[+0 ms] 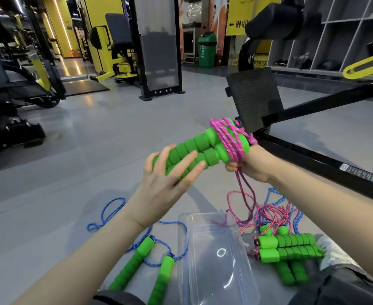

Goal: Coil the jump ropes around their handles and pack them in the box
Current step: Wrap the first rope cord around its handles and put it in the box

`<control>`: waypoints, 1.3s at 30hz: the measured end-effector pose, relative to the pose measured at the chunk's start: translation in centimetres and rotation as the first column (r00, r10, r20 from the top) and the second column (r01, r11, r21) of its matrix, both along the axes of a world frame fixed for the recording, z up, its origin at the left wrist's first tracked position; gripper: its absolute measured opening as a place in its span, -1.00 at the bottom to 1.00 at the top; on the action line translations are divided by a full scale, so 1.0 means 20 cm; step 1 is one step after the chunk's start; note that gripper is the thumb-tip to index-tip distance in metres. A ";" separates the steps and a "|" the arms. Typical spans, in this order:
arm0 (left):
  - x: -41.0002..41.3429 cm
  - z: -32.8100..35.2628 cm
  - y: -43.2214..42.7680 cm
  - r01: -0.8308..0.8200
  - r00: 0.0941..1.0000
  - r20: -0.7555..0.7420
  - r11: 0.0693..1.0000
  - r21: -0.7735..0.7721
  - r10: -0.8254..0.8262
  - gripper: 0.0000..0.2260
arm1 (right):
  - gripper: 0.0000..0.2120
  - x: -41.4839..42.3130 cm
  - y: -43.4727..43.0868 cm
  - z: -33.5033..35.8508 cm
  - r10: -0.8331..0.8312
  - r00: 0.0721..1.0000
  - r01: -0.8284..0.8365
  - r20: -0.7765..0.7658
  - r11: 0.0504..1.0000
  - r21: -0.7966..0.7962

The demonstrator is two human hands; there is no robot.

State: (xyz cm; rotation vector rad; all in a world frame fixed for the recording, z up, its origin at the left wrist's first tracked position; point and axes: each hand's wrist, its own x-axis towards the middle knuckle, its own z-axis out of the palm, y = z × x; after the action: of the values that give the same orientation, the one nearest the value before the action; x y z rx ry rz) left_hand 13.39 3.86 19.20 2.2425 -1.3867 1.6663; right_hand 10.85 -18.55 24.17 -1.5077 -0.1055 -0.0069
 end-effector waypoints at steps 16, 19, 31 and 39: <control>0.21 0.00 0.20 -0.446 0.892 -0.121 0.891 -0.089 0.435 -0.41 | -0.69 -0.05 0.15 0.05 0.163 0.978 -0.207 -0.131 0.837 -0.506; 0.21 -0.03 0.24 -0.475 0.875 -0.109 0.880 0.006 0.473 -0.34 | -0.69 -0.07 0.13 0.10 0.198 0.967 -0.253 -0.158 0.784 -0.566; 0.21 -0.14 0.31 -0.434 0.818 -0.244 0.838 0.332 0.521 -0.06 | -0.68 -0.11 0.07 0.27 0.253 0.965 -0.224 -0.069 0.659 -0.718; 0.06 -0.13 0.10 -0.082 0.996 0.014 0.888 0.453 0.085 -0.56 | -0.67 -0.07 0.01 0.31 0.193 0.957 0.031 0.214 0.669 -0.742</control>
State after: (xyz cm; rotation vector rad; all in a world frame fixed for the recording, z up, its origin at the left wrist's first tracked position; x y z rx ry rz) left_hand 14.60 5.90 16.53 2.5670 -1.8697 1.4715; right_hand 9.41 -18.34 30.41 -2.3285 -0.4514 -0.1173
